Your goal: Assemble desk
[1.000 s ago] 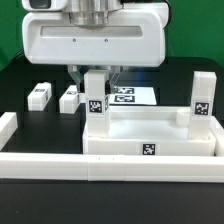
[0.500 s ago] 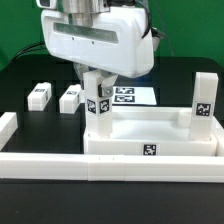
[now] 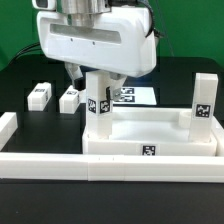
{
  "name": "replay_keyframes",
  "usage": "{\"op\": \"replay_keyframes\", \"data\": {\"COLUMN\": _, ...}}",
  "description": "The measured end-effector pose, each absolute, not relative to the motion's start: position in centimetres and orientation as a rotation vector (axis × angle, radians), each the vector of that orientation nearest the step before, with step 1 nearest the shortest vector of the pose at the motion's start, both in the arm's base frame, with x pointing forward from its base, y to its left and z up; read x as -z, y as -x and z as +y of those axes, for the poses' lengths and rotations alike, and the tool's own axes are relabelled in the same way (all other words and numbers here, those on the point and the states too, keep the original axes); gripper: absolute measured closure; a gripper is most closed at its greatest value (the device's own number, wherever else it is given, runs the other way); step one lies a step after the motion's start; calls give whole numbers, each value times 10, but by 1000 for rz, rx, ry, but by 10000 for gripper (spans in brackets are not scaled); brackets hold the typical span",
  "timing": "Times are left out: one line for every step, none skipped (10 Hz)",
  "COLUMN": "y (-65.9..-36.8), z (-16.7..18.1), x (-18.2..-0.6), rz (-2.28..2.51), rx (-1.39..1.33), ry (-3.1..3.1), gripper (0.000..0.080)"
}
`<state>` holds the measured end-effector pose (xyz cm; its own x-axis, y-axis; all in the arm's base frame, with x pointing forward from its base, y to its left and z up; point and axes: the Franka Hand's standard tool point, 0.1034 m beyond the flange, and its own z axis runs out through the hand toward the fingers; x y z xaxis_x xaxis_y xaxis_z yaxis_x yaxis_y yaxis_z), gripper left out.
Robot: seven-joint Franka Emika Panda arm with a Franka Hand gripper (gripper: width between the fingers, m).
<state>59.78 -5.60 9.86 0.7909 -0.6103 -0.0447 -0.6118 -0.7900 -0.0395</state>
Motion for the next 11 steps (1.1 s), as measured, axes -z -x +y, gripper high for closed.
{"op": "replay_keyframes", "data": {"y": -598, "z": -56, "x": -98, "rz": 831, "rx": -35, "ry": 2975, "gripper": 166}}
{"op": "replay_keyframes", "data": {"y": -599, "z": -56, "x": -99, "rz": 664, "rx": -25, "ry": 3016, "gripper": 155}}
{"op": "replay_keyframes", "data": {"y": -601, "z": -55, "x": -101, "rz": 547, "rx": 2, "ry": 3042, "gripper": 155}}
{"op": "replay_keyframes", "data": {"y": -601, "z": -56, "x": -100, "rz": 471, "rx": 1, "ry": 3055, "gripper": 151}}
{"op": "replay_keyframes", "data": {"y": -600, "z": -57, "x": -99, "rz": 355, "rx": 4, "ry": 3071, "gripper": 151}}
{"op": "replay_keyframes", "data": {"y": -600, "z": -57, "x": -99, "rz": 269, "rx": 6, "ry": 3080, "gripper": 151}}
{"op": "replay_keyframes", "data": {"y": -600, "z": -56, "x": -100, "rz": 141, "rx": 8, "ry": 3092, "gripper": 151}}
{"op": "replay_keyframes", "data": {"y": -601, "z": -54, "x": -101, "rz": 22, "rx": 8, "ry": 3110, "gripper": 151}}
{"op": "replay_keyframes", "data": {"y": -601, "z": -53, "x": -102, "rz": -158, "rx": 9, "ry": 3114, "gripper": 151}}
{"op": "replay_keyframes", "data": {"y": -602, "z": -51, "x": -103, "rz": -312, "rx": 9, "ry": 3108, "gripper": 151}}
{"op": "replay_keyframes", "data": {"y": -602, "z": -50, "x": -103, "rz": -412, "rx": 11, "ry": 3095, "gripper": 151}}
